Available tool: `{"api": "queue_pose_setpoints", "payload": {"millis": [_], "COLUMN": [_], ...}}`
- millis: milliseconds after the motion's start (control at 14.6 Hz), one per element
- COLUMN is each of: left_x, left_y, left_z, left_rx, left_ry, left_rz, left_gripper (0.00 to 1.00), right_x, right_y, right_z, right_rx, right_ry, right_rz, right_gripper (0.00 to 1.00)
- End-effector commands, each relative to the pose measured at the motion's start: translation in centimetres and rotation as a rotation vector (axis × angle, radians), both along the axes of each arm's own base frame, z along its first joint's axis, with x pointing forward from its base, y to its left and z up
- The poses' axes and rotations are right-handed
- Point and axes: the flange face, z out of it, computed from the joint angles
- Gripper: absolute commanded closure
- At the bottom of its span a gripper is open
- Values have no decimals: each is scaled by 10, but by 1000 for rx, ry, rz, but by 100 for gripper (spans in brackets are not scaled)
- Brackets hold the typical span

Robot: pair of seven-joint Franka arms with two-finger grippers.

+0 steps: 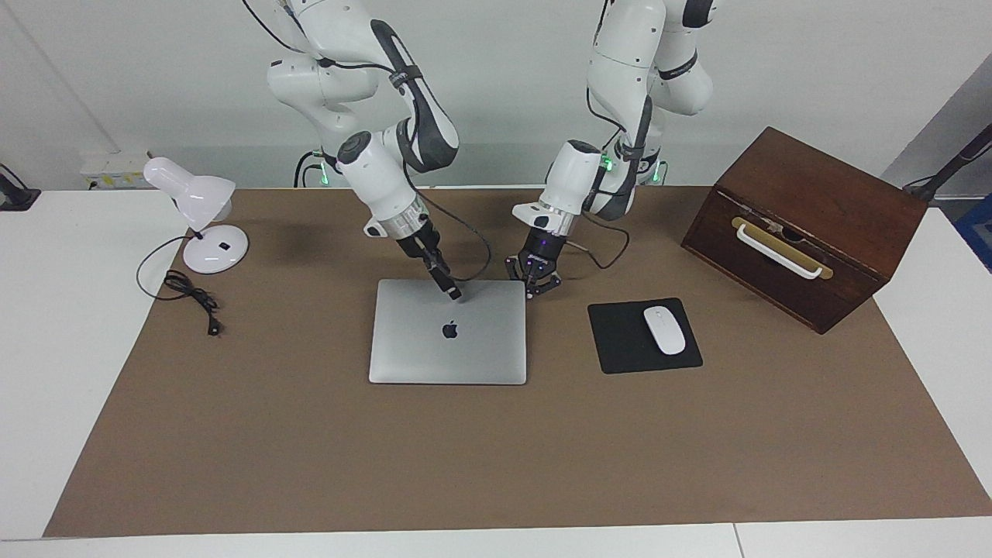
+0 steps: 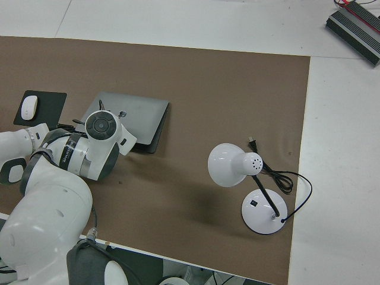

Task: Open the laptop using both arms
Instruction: 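Pinch the laptop lid's near edge with the right gripper and lift slightly, then raise the lid upward and away with the right gripper, then release it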

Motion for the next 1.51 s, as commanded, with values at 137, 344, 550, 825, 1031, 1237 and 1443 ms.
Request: {"api": "queue_pose_setpoints", "payload": {"millis": [137,344,550,825,1031,1237,1443], "left_x": [4,4,4,4,4,4,4], "left_y": [0,0,0,0,0,0,0], "left_z": [-16,-16,-16,-16,-16,-16,-16], "left_rx": [22,21,21,23,23,24,23], "left_ry": [-2,-2,-3,-2,-4,-3,-4], "left_rz": [-11,-10,-11,-12,-13,-13,-13], "left_gripper": [100,100,100,100,100,100,100], "right_x": [6,16,27,35,46,62,74], "right_y": [-3,-3,2,6,5,6,3], "right_z": [-4,1,9,14,20,32,39], "right_rx": [-12,-9,8,19,30,50,63], "right_ry": [-62,-87,-105,-121,-142,-169,-187], "right_rz": [17,37,36,32,18,3,-6], "right_gripper": [0,0,0,0,0,0,0]}}
